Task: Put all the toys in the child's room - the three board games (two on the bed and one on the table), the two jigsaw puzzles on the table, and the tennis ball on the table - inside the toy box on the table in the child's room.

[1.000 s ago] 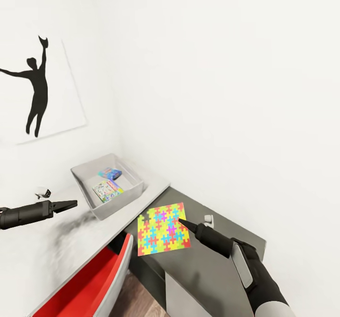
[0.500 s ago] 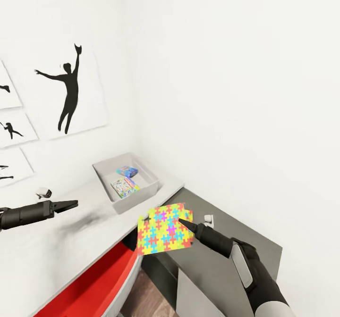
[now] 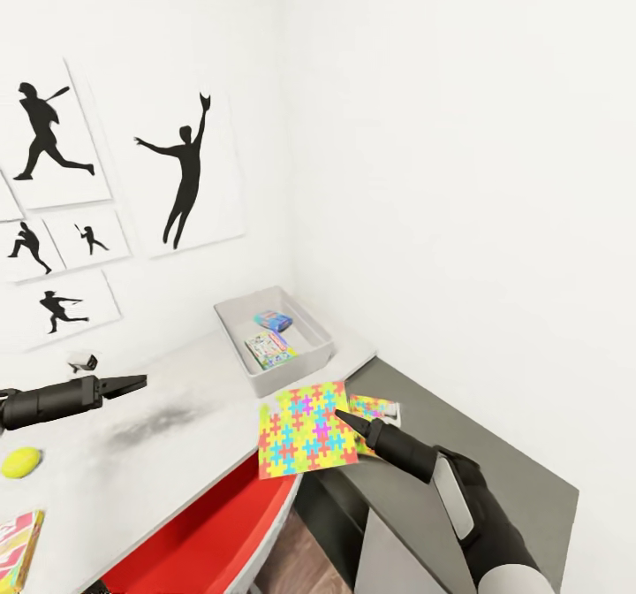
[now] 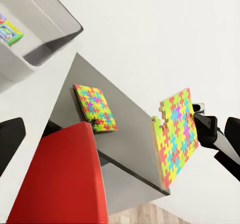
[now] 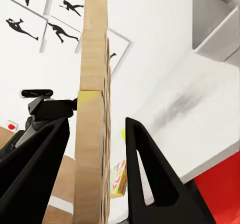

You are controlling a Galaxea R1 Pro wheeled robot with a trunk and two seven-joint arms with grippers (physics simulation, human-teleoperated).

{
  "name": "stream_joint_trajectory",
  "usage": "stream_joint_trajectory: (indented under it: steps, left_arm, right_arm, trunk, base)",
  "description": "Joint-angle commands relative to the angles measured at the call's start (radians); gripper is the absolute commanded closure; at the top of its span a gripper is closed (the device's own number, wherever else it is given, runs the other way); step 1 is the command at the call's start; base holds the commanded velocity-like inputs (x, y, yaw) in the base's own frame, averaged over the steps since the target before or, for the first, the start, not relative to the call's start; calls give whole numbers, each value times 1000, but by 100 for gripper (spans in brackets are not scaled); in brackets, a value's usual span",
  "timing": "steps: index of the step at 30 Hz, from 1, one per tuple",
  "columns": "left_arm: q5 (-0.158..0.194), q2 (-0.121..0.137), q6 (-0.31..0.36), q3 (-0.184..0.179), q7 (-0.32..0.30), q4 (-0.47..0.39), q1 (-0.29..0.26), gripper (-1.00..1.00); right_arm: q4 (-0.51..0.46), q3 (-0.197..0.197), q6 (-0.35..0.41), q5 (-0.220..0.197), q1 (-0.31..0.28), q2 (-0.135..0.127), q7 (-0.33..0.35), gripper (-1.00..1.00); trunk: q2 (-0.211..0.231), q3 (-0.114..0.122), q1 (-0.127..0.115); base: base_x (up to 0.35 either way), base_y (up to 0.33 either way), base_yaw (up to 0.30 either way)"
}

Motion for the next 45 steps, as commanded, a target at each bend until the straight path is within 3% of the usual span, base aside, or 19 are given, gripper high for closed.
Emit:
stream_joint_trajectory:
  steps: [1, 24, 45]
  left_arm:
    - [0, 0, 11, 0, -4, 1, -1, -100]
    - [0, -1, 10, 1, -4, 1, -1, -100]
    - [0, -2, 9, 1, -4, 1, -1, -100]
  right_arm:
    - [0, -3, 7, -1, -1, 0, 3, 100]
    - [0, -6, 7, -2, 0, -5, 5, 100]
    - [-18, -5, 14, -3, 0, -2, 26, 100]
  trunk:
    - [-2, -2, 1]
    - [-2, -1, 1]
    - [-2, -1, 1]
  base:
    - [0, 266, 92]
    - [3, 157, 9]
    - [1, 8, 0]
